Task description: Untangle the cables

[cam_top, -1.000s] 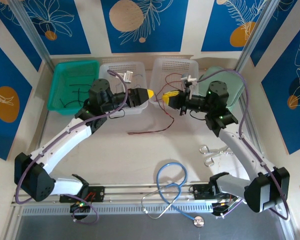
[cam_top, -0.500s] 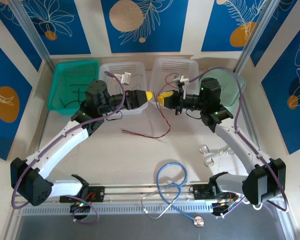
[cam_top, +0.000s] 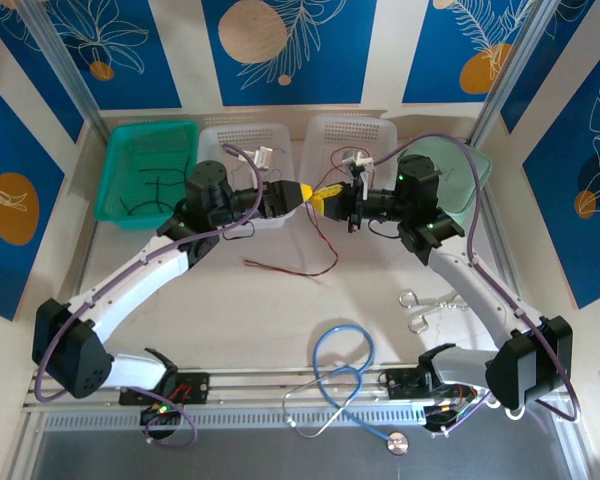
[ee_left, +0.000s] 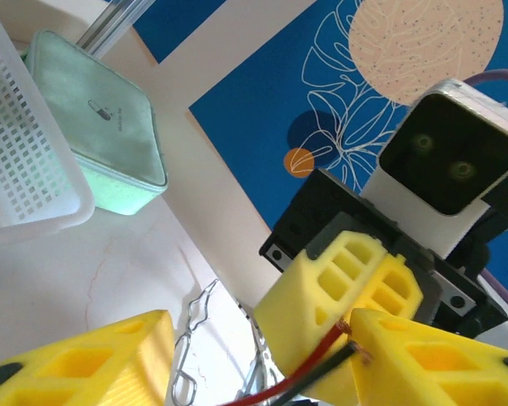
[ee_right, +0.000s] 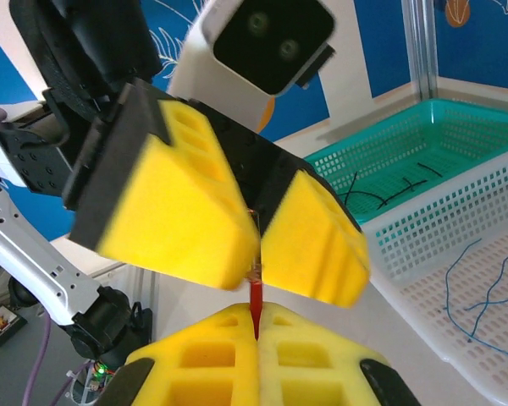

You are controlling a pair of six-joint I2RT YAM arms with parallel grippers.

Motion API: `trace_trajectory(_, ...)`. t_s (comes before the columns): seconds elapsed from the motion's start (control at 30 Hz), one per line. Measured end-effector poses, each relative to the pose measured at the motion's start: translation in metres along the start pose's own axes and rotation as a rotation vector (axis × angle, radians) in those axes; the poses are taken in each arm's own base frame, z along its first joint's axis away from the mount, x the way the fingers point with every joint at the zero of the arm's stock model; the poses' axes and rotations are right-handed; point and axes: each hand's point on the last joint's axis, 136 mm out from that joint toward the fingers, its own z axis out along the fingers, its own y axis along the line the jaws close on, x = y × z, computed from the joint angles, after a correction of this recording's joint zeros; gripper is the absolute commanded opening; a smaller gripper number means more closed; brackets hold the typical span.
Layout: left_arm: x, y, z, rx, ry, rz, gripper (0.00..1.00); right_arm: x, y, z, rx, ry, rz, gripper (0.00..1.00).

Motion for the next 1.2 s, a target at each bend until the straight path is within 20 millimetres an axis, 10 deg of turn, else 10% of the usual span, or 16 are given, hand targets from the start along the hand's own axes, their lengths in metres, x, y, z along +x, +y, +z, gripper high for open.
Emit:
trace_trajectory(0.23,-0.005,-0.001,0.002,0.009,-0.027,-0.01,0.0,0.003,-0.002,-0.001,0.01,0.011,0.02,0.0)
trace_trajectory(0.63,-0.005,0.022,-0.025,-0.207,-0.057,0.074,0.0,-0.025,0.0,-0.043,0.215,-0.119,-0.042,0.0)
trace_trajectory(0.97,-0.062,-0.046,-0.101,-0.341,-0.282,0.363,0.0,-0.074,0.025,-0.109,0.52,-0.336,-0.171,0.0)
trace_trajectory(1.2,-0.075,-0.045,-0.132,-0.472,-0.368,0.433,0.0,-0.082,0.03,-0.137,0.653,-0.389,-0.222,0.0)
